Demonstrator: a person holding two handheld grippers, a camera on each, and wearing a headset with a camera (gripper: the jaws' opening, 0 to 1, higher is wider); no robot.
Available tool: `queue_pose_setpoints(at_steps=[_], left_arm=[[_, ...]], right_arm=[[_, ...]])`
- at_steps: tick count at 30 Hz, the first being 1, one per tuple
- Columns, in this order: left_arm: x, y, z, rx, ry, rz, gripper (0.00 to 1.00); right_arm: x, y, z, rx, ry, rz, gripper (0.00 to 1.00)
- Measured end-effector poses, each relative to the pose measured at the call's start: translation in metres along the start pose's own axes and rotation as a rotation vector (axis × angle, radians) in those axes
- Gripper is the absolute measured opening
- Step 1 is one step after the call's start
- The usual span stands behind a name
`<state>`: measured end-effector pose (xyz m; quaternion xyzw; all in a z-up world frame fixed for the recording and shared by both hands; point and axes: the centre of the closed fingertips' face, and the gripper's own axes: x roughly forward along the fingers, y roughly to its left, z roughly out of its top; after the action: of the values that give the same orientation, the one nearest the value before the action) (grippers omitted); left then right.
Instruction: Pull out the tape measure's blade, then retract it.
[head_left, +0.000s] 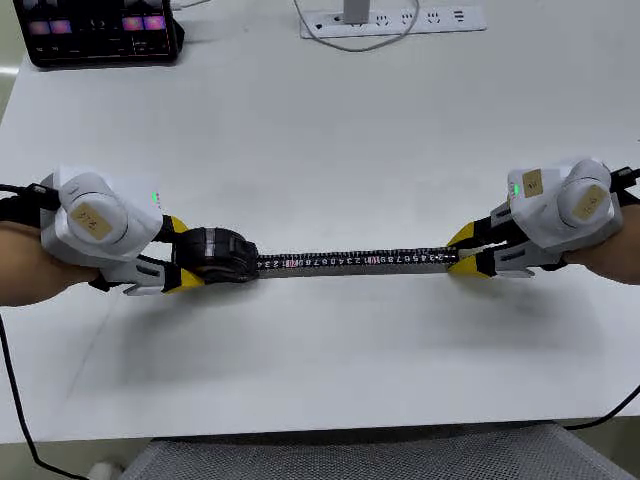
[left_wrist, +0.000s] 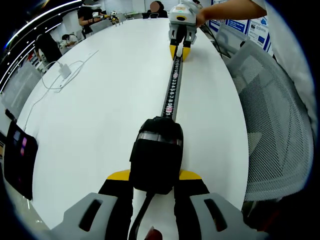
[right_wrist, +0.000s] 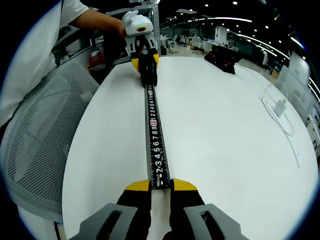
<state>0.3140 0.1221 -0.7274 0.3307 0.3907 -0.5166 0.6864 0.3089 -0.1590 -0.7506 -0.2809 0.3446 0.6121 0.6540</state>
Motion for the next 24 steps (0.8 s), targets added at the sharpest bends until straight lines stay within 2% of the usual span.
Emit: queue_pose_setpoints(at_steps=[4, 5, 14, 24], left_arm=[[-0.0004, -0.0015, 0.0009, -0.005, 0.001, 0.002, 0.26], [-0.0001, -0.0019, 0.0013, -0.006, 0.004, 0.003, 0.26], [-0.0012, -0.0022, 0.0022, -0.041, -0.012, 0.012, 0.27], [-0.0011, -0.0019, 0.0029, -0.039, -0.014, 0.016, 0.27]], right_arm=[[0.0003, -0.0001, 0.0004, 0.005, 0.005, 0.0, 0.1], [0.0007, -0.0011, 0.0012, 0.036, 0.009, -0.007, 0.1], [0.001, -0.0012, 0.0003, 0.015, 0.028, -0.006, 0.1], [0.001, -0.0009, 0.0002, 0.025, 0.043, -0.008, 0.12]])
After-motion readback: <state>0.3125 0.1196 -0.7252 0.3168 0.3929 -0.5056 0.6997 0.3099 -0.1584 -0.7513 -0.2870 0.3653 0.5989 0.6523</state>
